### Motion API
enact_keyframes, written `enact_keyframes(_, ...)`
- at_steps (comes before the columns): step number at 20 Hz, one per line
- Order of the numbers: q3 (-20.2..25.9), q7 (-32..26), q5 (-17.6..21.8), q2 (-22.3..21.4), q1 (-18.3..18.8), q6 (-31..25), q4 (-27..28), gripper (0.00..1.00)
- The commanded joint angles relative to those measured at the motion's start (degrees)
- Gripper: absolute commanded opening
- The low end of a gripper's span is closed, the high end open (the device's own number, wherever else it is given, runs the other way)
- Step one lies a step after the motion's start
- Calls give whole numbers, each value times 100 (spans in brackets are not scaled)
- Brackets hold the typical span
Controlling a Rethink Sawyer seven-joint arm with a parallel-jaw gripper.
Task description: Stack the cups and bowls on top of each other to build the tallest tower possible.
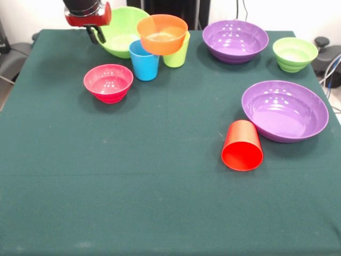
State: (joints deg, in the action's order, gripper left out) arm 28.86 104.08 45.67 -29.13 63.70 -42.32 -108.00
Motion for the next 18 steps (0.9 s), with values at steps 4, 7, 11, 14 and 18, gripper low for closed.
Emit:
enact_keyframes(4,156,-885,490,121,-303,229,376,0)
enact_keyframes(7,212,-999,424,163,-279,133,418,0)
enact_keyframes(11,316,-1491,153,363,-200,-484,612,0)
enact_keyframes(14,390,-1919,-30,472,-206,-1127,824,0)
enact_keyframes(18,505,-2053,-65,411,-23,-1256,703,0)
